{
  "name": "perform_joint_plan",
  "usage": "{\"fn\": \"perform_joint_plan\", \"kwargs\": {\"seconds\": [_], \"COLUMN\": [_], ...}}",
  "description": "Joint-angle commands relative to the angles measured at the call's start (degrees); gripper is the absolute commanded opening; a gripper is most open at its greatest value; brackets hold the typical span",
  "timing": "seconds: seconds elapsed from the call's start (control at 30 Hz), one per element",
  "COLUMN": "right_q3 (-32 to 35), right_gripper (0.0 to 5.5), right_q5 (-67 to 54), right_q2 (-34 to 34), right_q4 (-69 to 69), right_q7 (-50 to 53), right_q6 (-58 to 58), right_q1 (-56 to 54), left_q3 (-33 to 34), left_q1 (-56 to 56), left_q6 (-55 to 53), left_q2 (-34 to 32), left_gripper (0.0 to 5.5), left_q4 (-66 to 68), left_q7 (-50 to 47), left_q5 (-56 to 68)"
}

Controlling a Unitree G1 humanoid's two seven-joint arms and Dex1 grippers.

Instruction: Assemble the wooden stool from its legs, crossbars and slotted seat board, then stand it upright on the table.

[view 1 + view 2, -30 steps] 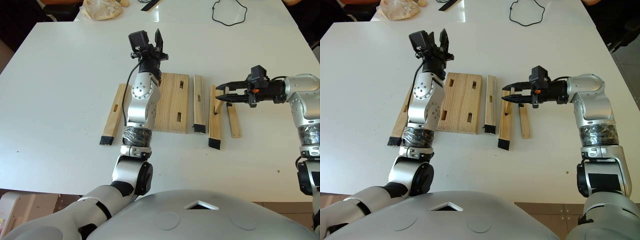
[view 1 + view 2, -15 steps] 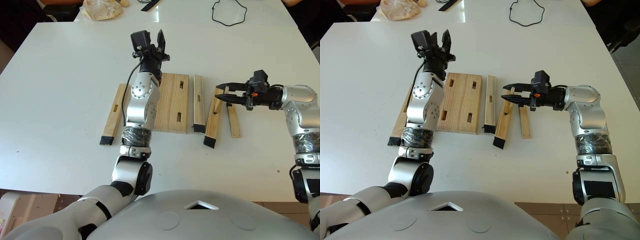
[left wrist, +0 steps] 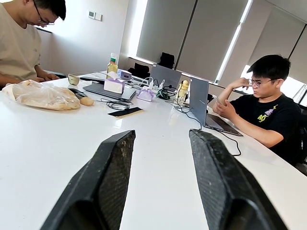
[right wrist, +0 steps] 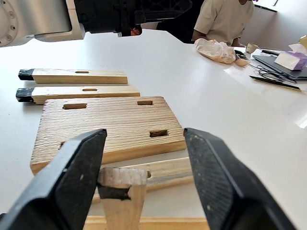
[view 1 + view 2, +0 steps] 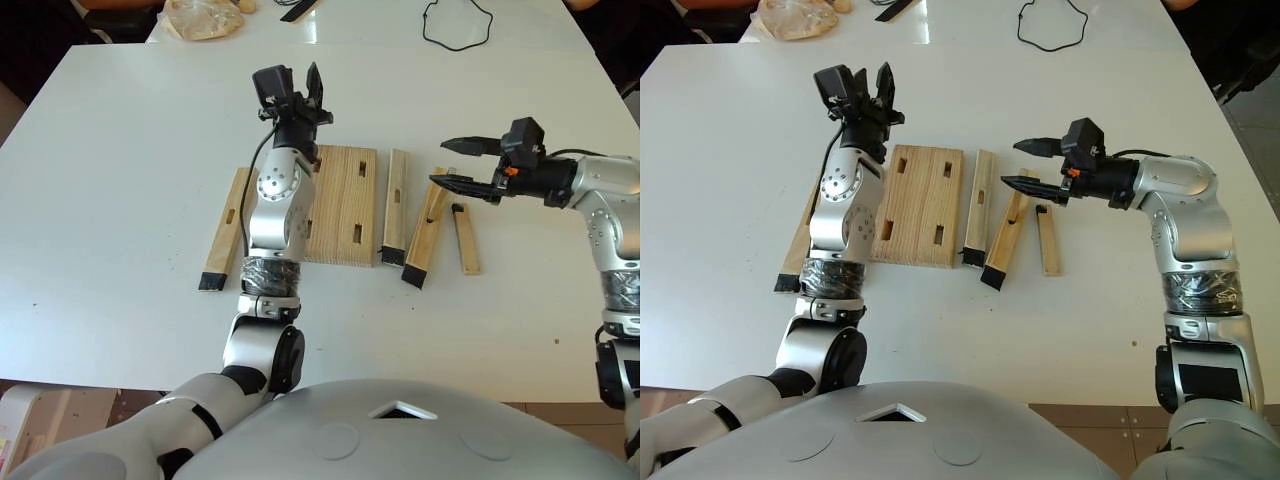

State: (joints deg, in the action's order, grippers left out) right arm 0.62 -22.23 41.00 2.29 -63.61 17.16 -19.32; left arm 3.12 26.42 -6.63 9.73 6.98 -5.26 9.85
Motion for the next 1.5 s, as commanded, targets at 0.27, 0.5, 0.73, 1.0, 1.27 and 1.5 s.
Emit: {"fn": "perform_joint_plan", "kwargs": {"seconds": [0.27, 0.5, 0.73, 1.0, 1.27, 1.5], "right_q3": [-3.53, -2.39, 1.67, -7.02, -5.12, -1.48], "right_gripper": [2.91, 2.91, 2.91, 2.91, 2.91, 2.91], "right_q5": [0.14, 3.08, -1.49, 6.43, 4.94, -8.53], "right_q2": [-10.31, -14.0, -17.88, -16.73, -18.37, -20.57], "right_q4": [10.27, 6.55, 7.14, 3.44, 3.94, 19.94], "right_q7": [19.22, 25.64, 30.32, 27.61, 28.12, 29.85], "right_q6": [5.2, 4.14, 7.86, 3.75, 0.79, 11.99], "right_q1": [-3.93, 0.41, -6.38, 2.82, 1.39, -2.68], "left_q3": [-0.44, -0.18, -0.28, -0.23, 0.1, 0.43], "left_q1": [-0.02, 0.18, 1.1, 2.22, 2.02, 1.25], "left_q6": [0.4, 1.56, 1.95, 3.01, 3.27, 2.89], "left_q2": [1.27, 1.82, 1.27, 1.69, 1.75, 1.71], "left_gripper": [2.08, 2.08, 2.08, 2.08, 2.08, 2.08], "left_q4": [0.61, 1.29, 2.42, 4.2, 3.95, 2.86], "left_q7": [-0.06, -1.09, -1.04, -1.14, -1.38, -1.63], "left_q5": [0.28, 0.36, 0.16, 0.3, 0.28, 0.54]}}
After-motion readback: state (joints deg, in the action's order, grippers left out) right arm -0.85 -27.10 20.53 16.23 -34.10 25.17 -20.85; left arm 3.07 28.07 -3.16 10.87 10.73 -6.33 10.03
